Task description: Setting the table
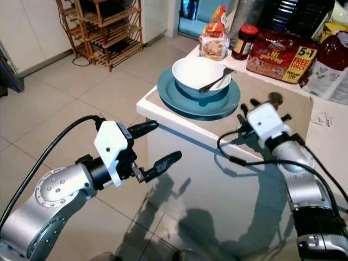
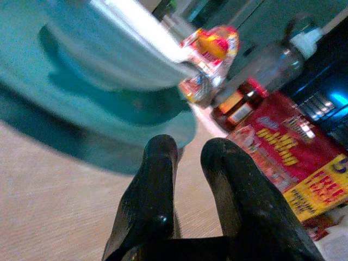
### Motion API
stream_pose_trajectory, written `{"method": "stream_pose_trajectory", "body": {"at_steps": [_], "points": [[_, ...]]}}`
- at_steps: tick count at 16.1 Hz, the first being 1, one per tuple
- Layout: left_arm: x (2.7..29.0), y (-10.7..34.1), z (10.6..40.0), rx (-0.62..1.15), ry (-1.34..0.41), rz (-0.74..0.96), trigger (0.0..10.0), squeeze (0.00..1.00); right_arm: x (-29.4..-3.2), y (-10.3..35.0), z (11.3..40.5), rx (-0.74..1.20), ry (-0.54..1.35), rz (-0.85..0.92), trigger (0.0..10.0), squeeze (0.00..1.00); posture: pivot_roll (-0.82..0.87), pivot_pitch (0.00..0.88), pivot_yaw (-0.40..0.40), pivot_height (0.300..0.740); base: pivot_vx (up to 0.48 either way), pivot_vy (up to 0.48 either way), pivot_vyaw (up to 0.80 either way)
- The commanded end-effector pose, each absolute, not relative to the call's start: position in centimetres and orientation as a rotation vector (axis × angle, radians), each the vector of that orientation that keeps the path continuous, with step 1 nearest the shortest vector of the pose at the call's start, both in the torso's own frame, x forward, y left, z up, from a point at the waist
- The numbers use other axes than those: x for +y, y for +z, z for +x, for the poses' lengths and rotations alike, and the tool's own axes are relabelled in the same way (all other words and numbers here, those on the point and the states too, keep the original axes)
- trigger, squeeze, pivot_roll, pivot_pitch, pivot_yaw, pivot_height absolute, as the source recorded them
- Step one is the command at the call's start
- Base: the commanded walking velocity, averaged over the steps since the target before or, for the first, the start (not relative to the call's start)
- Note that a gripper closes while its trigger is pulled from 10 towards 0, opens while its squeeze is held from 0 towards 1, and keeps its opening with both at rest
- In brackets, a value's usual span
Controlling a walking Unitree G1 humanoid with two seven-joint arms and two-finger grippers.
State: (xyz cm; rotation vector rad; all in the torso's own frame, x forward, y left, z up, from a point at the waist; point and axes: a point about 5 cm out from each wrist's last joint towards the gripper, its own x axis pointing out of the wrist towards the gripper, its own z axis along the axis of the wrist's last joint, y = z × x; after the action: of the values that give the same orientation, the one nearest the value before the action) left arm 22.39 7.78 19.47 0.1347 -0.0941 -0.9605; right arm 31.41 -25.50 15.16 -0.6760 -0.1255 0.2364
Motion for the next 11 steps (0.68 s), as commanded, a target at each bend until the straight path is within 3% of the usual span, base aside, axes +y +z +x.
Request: {"method": "stream_pose_trajectory", "body": {"at_steps": [1,4,5,7,11], "points": [[7.2,20.1,22.0,-0.110,-1.006,0.136,10.0,0.00,-26.0,15.1,31.5,-0.119,0.253,-0.719,10.0,0.00,0.00,0.061,-0.055,0.740,0.000,0.000,0.00],[7.2,20.2,21.5,-0.092,-1.052,0.102,10.0,0.00,-26.0,14.5,31.5,-0.112,0.276,-0.723,10.0,0.02,0.01,0.063,-0.054,0.740,0.000,0.000,0.00],[7.1,20.3,21.4,-0.093,-1.064,0.077,10.0,0.00,-26.2,14.3,31.4,-0.106,0.277,-0.722,10.0,0.19,0.00,0.063,-0.053,0.740,0.000,0.000,0.00],[7.1,20.3,21.4,-0.093,-1.061,0.071,10.0,0.00,-26.4,14.0,31.2,-0.104,0.276,-0.713,10.0,1.00,0.00,0.065,-0.049,0.740,0.000,0.000,0.00],[7.2,20.5,21.6,-0.085,-1.065,0.076,10.0,0.00,-26.8,13.9,31.0,-0.111,0.275,-0.708,10.0,1.00,0.00,0.064,-0.050,0.740,0.000,0.000,0.00]]}}
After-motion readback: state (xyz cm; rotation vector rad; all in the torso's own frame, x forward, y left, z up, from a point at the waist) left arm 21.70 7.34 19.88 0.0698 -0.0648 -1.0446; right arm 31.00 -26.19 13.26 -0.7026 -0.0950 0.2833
